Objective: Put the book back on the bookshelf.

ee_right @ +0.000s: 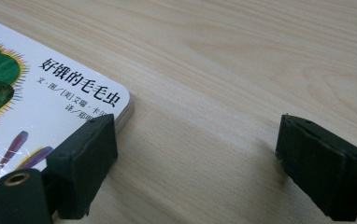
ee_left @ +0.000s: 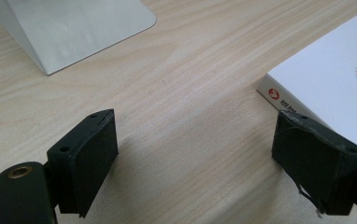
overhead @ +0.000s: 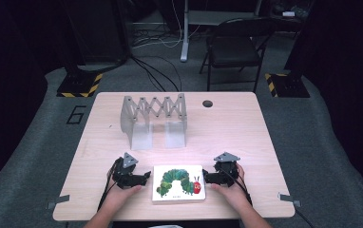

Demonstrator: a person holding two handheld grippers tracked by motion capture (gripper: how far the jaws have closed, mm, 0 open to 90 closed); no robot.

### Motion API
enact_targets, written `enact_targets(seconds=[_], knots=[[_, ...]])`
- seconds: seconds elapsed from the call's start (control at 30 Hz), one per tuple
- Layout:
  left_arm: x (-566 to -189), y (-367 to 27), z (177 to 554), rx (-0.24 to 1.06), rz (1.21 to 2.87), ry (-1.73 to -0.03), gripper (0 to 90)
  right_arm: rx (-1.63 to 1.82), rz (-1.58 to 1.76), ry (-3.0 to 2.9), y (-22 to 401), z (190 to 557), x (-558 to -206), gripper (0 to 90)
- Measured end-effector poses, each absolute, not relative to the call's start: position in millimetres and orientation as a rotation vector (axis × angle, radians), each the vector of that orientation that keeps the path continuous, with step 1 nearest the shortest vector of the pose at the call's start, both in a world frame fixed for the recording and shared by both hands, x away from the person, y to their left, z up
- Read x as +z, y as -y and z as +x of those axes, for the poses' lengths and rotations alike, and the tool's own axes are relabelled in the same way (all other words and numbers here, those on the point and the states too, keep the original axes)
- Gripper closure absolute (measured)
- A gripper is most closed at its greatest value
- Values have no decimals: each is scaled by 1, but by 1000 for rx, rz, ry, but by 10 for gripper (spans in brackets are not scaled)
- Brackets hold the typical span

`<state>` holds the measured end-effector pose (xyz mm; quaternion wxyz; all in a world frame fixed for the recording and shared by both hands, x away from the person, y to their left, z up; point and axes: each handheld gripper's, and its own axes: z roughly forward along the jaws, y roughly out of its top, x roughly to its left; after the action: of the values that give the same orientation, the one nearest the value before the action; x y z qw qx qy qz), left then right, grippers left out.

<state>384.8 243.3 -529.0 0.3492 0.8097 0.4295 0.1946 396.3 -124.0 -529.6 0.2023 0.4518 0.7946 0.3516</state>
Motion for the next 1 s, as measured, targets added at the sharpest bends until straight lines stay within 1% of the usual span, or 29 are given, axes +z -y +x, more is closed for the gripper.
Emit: enact_targets(seconds=[0.5,0.63,0.8,0.9,1.0], knots=[[-530,-241,382,514,2064,-1129,145,978,1274,-2212,123,396,-530,115],[-530,-241,382,519,2058,-1132,151,984,1276,-2207,122,396,-529,144],[-528,-241,383,499,2077,-1142,158,981,1268,-2213,123,396,-529,147],[-526,-241,384,500,2102,-1141,173,986,1269,-2220,122,395,-527,244],[-523,-243,384,467,2100,-1162,228,980,1255,-2241,121,393,-525,316]])
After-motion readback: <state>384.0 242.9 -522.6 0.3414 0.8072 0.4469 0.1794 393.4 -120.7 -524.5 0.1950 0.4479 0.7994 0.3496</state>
